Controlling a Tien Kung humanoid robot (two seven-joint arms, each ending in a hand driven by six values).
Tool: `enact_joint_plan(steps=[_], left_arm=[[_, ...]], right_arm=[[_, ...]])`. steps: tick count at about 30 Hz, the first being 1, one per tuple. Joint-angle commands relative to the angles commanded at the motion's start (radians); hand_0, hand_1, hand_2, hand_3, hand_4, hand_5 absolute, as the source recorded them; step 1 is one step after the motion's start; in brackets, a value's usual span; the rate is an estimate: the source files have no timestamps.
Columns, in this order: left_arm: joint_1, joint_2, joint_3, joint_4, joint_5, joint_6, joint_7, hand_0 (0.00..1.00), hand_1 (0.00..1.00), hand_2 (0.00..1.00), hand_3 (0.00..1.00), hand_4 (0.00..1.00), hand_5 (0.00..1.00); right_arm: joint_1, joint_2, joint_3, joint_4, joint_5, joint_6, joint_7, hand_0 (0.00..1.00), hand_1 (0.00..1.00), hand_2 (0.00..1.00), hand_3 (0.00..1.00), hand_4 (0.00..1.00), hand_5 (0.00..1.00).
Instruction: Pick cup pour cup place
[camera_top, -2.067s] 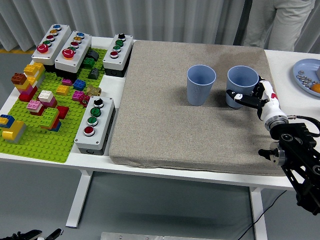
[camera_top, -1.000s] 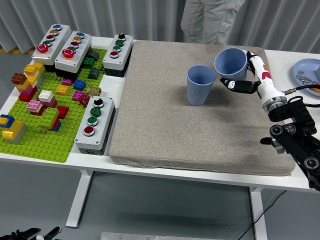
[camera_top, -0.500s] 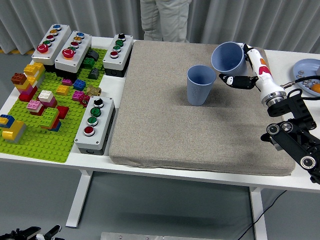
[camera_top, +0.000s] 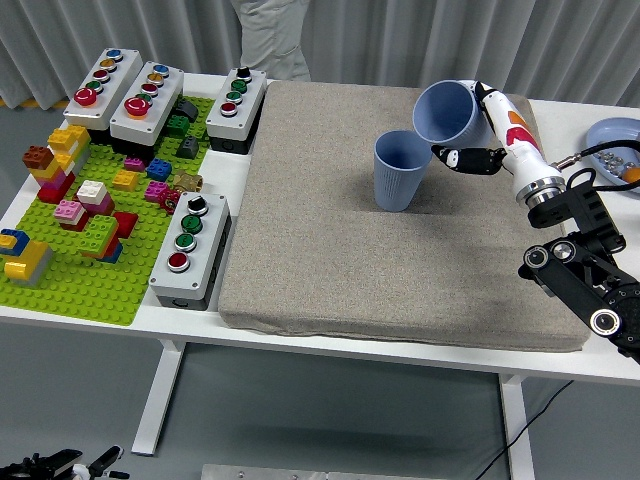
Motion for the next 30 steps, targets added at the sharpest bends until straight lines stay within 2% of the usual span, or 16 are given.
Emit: enact_joint_plan(steps=[11, 30], left_arm=[[0.004, 0.002, 0.005, 0.0, 0.003, 0.0, 0.002, 0.765, 0.782, 0.821, 0.701, 0.51, 0.998], [-0.001, 0.002, -0.007, 0.0, 0.016, 0.0, 0.005, 0.766, 0.782, 0.822, 0.7, 0.51, 0.998]], right_arm=[[0.019, 0.017, -0.015, -0.027, -0.072, -0.017, 0.008, 0.817, 0.69, 0.581, 0.644, 0.746, 0.118], [0.058, 0.017, -0.06, -0.07, -0.162, -0.046, 0.031, 0.815, 0.687, 0.573, 0.64, 0.744, 0.127]])
